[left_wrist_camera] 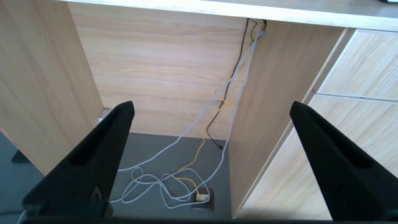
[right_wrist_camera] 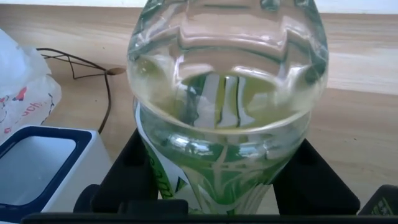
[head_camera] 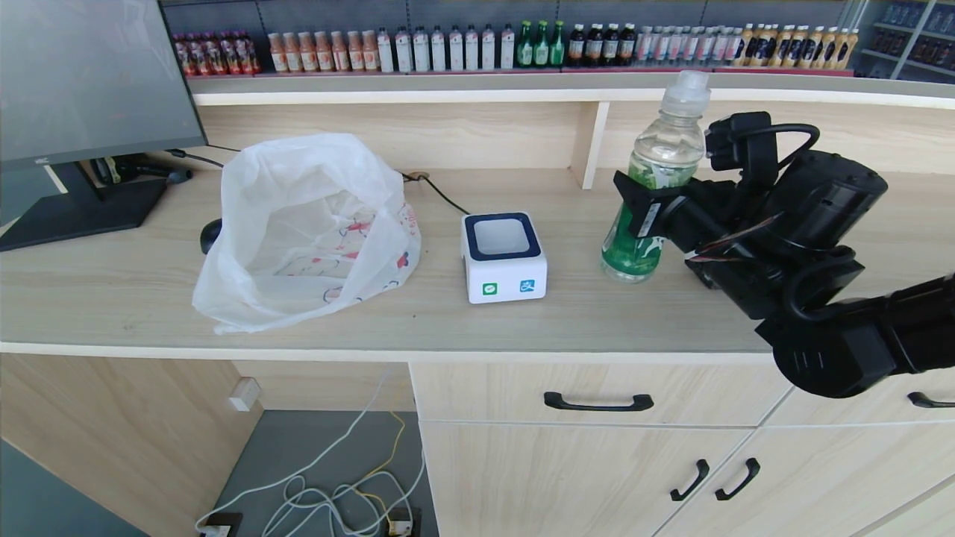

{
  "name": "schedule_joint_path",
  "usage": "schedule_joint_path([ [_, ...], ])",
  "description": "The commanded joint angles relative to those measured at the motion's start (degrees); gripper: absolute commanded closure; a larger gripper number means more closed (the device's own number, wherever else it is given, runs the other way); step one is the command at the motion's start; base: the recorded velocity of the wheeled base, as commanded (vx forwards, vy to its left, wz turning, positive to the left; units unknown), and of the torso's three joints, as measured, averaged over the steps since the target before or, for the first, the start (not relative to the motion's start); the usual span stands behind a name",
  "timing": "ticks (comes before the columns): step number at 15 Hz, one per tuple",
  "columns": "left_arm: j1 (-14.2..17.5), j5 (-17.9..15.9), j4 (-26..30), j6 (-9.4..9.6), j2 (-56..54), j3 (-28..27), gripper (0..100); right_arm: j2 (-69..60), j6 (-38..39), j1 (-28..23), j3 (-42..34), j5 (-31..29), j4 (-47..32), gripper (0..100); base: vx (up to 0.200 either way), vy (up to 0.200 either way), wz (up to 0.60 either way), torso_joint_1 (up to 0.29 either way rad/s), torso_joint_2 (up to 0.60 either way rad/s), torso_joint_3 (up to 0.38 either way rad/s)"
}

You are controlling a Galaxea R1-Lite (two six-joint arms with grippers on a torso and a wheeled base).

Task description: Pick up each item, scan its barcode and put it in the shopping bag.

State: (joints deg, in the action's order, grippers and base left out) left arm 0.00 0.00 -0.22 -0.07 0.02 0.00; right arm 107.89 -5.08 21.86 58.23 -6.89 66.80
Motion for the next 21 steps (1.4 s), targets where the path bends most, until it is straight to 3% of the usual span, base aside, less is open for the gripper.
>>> schedule_joint_path([
  [1, 0.0, 0.0, 0.0, -0.01, 0.0, 0.0, 0, -1.5, 0.0, 0.0, -0.2, 0.0, 0.2, 100, 0.0, 0.0, 0.0, 0.0, 0.0, 0.0],
  [5, 0.0, 0.0, 0.0, -0.01, 0.0, 0.0, 0, -7.2, 0.1, 0.6, -4.5, 0.2, 0.2, 100, 0.0, 0.0, 0.0, 0.0, 0.0, 0.0],
  [13, 0.0, 0.0, 0.0, -0.01, 0.0, 0.0, 0, -28.6, 1.3, 4.0, -28.1, 1.3, -0.3, 100, 0.0, 0.0, 0.0, 0.0, 0.0, 0.0],
  [16, 0.0, 0.0, 0.0, -0.01, 0.0, 0.0, 0, -32.8, 1.3, 4.6, -32.7, 1.3, -0.2, 100, 0.0, 0.0, 0.0, 0.0, 0.0, 0.0],
  [21, 0.0, 0.0, 0.0, -0.01, 0.0, 0.0, 0, -34.8, 2.2, 6.3, -33.4, 3.0, -0.2, 100, 0.0, 0.0, 0.0, 0.0, 0.0, 0.0],
])
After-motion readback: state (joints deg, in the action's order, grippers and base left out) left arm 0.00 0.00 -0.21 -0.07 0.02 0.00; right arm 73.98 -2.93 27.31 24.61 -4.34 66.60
